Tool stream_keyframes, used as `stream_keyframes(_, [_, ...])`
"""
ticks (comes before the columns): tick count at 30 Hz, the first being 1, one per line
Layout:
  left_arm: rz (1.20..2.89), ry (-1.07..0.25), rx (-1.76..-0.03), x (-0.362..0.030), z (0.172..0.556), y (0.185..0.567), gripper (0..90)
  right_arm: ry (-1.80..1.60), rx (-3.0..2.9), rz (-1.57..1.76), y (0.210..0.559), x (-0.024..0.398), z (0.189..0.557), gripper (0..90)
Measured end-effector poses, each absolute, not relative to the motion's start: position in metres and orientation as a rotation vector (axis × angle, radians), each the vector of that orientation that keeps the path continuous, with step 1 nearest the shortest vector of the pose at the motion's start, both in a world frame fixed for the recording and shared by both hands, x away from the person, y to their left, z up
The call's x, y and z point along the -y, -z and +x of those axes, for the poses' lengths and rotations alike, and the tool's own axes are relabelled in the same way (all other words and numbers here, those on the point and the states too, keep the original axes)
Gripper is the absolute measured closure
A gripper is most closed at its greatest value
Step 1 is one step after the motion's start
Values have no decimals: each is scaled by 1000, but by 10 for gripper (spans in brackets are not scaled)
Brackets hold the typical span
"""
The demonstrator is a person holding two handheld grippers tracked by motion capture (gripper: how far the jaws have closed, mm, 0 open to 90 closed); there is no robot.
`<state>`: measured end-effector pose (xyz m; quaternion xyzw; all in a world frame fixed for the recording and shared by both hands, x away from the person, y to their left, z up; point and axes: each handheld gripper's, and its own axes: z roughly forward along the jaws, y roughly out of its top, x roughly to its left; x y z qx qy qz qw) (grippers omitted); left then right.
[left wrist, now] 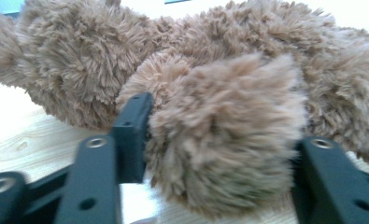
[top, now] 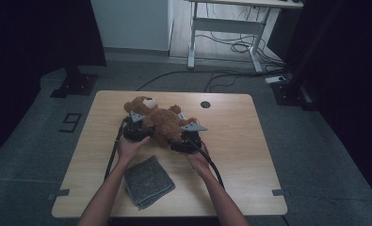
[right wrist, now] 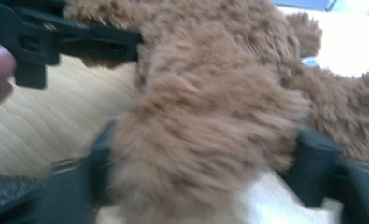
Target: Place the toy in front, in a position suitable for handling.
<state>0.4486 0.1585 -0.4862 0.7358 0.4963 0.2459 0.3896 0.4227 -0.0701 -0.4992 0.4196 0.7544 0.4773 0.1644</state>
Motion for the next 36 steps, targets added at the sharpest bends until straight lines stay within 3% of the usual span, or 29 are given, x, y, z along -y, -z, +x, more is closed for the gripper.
stream_keyframes(1, [1866, -625, -1259, -160, 449, 485, 544, -1315, -2141, 1172, 498, 69, 424, 449])
stream_keyframes(7, [1832, -616, -1239, -165, 448, 481, 673, -1296, -2164, 1175, 499, 76, 429, 581])
stream_keyframes(19, [1790, -670, -1144, -159, 436, 460, 724, -1313, -2080, 1184, 491, 91, 430, 642])
stream_keyframes(36, [1724, -649, -910, -133, 390, 401, 730, -1384, -1883, 1099, 427, 149, 405, 650])
